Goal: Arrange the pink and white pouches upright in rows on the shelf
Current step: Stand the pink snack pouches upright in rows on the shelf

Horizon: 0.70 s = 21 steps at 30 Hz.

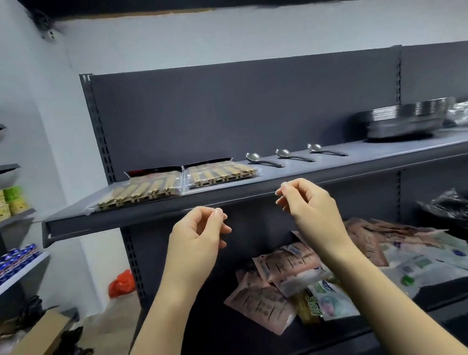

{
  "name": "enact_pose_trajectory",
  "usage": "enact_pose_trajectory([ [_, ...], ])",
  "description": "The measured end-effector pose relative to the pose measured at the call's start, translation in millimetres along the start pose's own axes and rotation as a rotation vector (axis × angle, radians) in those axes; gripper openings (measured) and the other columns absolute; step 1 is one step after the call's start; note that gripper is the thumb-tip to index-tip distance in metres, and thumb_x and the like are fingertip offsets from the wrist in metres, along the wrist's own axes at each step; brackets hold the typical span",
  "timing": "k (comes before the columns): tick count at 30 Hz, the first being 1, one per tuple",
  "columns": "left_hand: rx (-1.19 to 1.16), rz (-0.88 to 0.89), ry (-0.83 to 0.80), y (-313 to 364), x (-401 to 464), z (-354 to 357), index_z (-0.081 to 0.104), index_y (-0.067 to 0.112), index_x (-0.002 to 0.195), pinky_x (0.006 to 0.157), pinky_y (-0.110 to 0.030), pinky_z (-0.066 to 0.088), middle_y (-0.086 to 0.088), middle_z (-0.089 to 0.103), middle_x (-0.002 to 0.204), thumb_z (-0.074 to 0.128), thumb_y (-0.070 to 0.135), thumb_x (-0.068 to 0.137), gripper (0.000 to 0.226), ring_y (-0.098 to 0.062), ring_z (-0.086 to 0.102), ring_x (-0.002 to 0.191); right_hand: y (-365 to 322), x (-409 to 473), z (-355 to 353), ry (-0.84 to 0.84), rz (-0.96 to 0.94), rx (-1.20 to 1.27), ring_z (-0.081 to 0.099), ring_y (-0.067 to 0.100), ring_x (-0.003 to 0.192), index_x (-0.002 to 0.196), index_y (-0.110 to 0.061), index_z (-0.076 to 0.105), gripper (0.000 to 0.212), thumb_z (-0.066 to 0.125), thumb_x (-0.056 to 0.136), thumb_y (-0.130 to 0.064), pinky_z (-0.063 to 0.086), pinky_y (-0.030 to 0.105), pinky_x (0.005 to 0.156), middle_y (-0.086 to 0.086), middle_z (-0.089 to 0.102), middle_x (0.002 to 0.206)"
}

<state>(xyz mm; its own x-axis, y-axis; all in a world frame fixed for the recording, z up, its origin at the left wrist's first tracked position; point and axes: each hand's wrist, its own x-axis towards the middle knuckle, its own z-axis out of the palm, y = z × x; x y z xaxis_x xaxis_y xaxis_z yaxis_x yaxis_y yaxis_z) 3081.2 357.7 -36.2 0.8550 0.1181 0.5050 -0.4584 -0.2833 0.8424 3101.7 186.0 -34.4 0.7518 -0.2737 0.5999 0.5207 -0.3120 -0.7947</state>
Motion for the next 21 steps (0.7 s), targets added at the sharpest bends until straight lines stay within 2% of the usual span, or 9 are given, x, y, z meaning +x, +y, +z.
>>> enact_pose_trajectory([
  [3, 0.007, -0.043, -0.033, -23, 5, 8, 0.064, 0.018, 0.082, 0.058, -0.015, 0.043, 0.006, 0.066, 0.071, 0.051, 0.024, 0.093, 0.019, 0.001, 0.057, 0.055, 17, 0, 9, -0.012, 0.011, -0.016, 0.054, 0.01, 0.069, 0.078, -0.014, 0.063, 0.026, 0.049, 0.094, -0.028, 0.042, 0.023, 0.066, 0.001, 0.066, 0.075],
  [5, 0.0, -0.104, -0.033, -39, 12, 14, 0.064, 0.016, 0.088, 0.057, -0.016, 0.044, 0.005, 0.066, 0.073, 0.051, 0.023, 0.093, 0.016, -0.005, 0.057, 0.057, 29, 2, 15, -0.025, 0.024, -0.036, 0.051, 0.012, 0.068, 0.077, -0.005, 0.059, 0.03, 0.049, 0.094, -0.028, 0.04, 0.027, 0.064, 0.014, 0.064, 0.077],
  [7, -0.02, -0.16, -0.032, -51, 18, 20, 0.062, 0.014, 0.095, 0.052, -0.01, 0.043, 0.004, 0.066, 0.073, 0.051, 0.022, 0.093, 0.013, -0.007, 0.056, 0.058, 40, 6, 18, -0.029, 0.047, -0.038, 0.052, 0.02, 0.069, 0.078, 0.004, 0.056, 0.033, 0.05, 0.093, -0.025, 0.041, 0.032, 0.064, 0.021, 0.062, 0.078],
  [9, -0.053, -0.197, -0.032, -64, 26, 29, 0.059, 0.014, 0.089, 0.045, -0.005, 0.039, 0.002, 0.062, 0.072, 0.05, 0.017, 0.094, 0.011, -0.009, 0.053, 0.057, 54, 12, 21, -0.044, 0.076, -0.036, 0.059, 0.032, 0.077, 0.081, 0.002, 0.06, 0.027, 0.049, 0.091, -0.021, 0.048, 0.039, 0.072, 0.021, 0.067, 0.082],
  [11, -0.058, -0.217, -0.023, -75, 36, 39, 0.056, 0.015, 0.079, 0.041, -0.004, 0.036, 0.001, 0.059, 0.069, 0.049, 0.014, 0.095, 0.018, -0.007, 0.052, 0.054, 65, 18, 23, -0.062, 0.089, -0.036, 0.062, 0.036, 0.087, 0.084, -0.003, 0.064, 0.023, 0.049, 0.091, -0.019, 0.05, 0.044, 0.08, 0.022, 0.068, 0.089],
  [14, -0.01, -0.247, -0.025, -92, 48, 54, 0.055, 0.015, 0.08, 0.038, -0.005, 0.035, 0.003, 0.059, 0.067, 0.048, 0.016, 0.095, 0.017, 0.003, 0.051, 0.038, 82, 26, 24, -0.096, 0.099, -0.039, 0.063, 0.033, 0.085, 0.086, -0.008, 0.066, 0.019, 0.05, 0.092, -0.016, 0.05, 0.041, 0.078, 0.016, 0.07, 0.084],
  [17, 0.04, -0.271, -0.045, -111, 57, 67, 0.055, 0.018, 0.081, 0.048, -0.014, 0.042, 0.004, 0.061, 0.069, 0.048, 0.022, 0.095, 0.017, -0.001, 0.054, 0.046, 98, 36, 22, -0.138, 0.111, -0.04, 0.064, 0.02, 0.082, 0.08, -0.023, 0.066, 0.022, 0.049, 0.091, -0.013, 0.05, 0.037, 0.079, -0.001, 0.069, 0.081],
  [19, 0.063, -0.295, -0.063, -126, 61, 78, 0.055, 0.02, 0.081, 0.055, -0.021, 0.044, 0.003, 0.062, 0.074, 0.049, 0.023, 0.095, 0.015, -0.007, 0.055, 0.057, 108, 44, 20, -0.173, 0.11, -0.063, 0.064, 0.02, 0.086, 0.078, -0.03, 0.063, 0.026, 0.048, 0.091, -0.015, 0.05, 0.038, 0.082, -0.002, 0.069, 0.084],
  [21, 0.113, -0.351, -0.07, -144, 64, 93, 0.052, 0.023, 0.074, 0.063, -0.028, 0.049, -0.002, 0.061, 0.079, 0.05, 0.024, 0.093, 0.019, -0.013, 0.056, 0.066, 118, 50, 17, -0.212, 0.115, -0.092, 0.064, 0.023, 0.092, 0.081, -0.031, 0.063, 0.023, 0.048, 0.091, -0.017, 0.05, 0.04, 0.085, 0.001, 0.07, 0.091],
])
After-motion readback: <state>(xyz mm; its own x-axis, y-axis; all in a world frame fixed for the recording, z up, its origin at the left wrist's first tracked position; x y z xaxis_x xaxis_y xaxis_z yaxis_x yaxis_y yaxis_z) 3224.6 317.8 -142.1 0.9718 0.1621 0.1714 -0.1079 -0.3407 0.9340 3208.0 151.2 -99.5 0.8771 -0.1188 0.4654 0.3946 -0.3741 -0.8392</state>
